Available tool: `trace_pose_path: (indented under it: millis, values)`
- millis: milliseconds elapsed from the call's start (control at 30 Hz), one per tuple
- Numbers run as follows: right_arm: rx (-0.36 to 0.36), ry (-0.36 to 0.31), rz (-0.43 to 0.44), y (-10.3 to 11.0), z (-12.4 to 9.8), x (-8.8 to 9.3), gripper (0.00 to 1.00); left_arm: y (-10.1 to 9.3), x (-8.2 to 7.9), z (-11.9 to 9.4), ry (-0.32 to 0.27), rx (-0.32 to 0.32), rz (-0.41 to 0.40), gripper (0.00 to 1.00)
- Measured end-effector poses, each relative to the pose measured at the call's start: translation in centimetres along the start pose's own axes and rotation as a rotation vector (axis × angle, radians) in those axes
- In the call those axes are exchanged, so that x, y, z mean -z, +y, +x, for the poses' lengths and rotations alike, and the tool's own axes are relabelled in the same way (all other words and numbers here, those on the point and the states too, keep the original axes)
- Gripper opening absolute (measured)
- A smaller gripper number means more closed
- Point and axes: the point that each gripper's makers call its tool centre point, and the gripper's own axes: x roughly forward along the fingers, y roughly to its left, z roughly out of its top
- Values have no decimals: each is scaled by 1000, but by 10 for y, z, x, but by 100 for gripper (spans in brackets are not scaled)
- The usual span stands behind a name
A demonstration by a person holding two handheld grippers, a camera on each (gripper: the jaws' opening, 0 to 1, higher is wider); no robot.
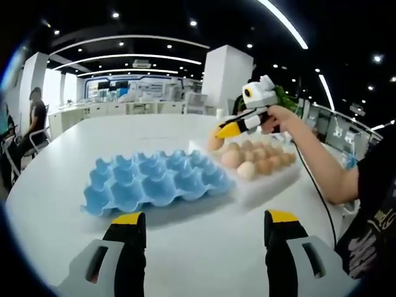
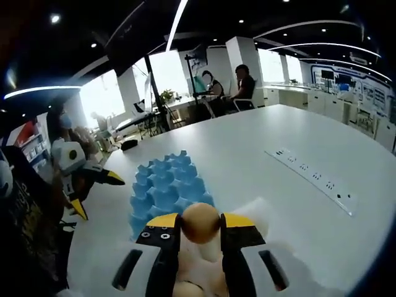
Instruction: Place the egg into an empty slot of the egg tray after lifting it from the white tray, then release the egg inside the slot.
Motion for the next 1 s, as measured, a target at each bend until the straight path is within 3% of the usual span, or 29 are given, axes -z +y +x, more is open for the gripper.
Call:
trace_pose_path:
  millis: [333, 667, 867, 1000]
  values:
    - [-6, -14, -14, 6, 7, -10, 27, 2, 5, -6, 12, -2, -10, 80]
    - [-29, -12, -38, 17, 17, -16, 27, -21, 3, -8, -5, -6, -16, 80]
    - [-47, -18, -54, 27, 25, -25, 27, -20, 4, -13, -11, -28, -28, 80]
    - [-47, -18, -57, 28, 31, -29, 27, -7, 6, -18, -12, -35, -37, 80]
